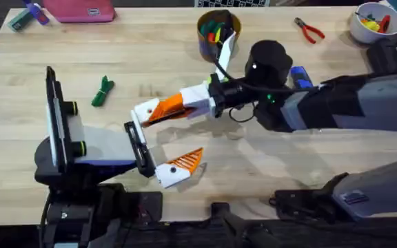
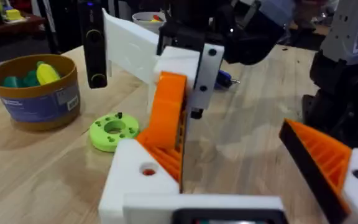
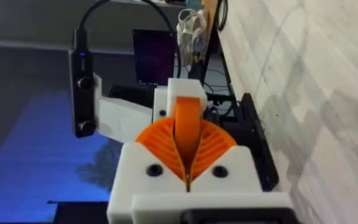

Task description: Pick up the gripper from the table and insert it into the empty holder that is missing its gripper. Then pick up a screw, insert it into the mounting hole, and use the screwdriver to tighten it. Finally, clean up the table by picking up the vegetable and placing it into the bucket.

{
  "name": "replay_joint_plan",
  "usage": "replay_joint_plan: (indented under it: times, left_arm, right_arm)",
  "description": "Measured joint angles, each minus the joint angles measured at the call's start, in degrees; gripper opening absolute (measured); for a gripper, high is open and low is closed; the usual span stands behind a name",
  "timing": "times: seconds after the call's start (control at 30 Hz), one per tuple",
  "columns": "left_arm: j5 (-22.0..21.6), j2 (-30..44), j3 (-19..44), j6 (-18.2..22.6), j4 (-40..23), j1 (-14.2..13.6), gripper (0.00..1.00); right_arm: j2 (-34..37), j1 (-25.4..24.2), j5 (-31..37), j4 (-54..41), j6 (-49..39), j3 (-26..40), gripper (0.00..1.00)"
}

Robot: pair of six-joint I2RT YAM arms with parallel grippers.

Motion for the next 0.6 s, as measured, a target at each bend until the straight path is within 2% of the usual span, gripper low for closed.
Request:
replay_joint_plan:
  times: [0.17,0.6]
  left_arm:
    - [-0.30,0.02,0.00,-0.02,0.06,0.08,0.987]
    - [-0.09,0.02,0.00,0.39,0.04,0.10,0.986]
  right_arm:
    - [0.00,-0.24,-1.58,-5.22,-0.38,2.45,0.008]
    - [0.21,-0.41,-2.85,-5.67,-5.81,2.76,0.008]
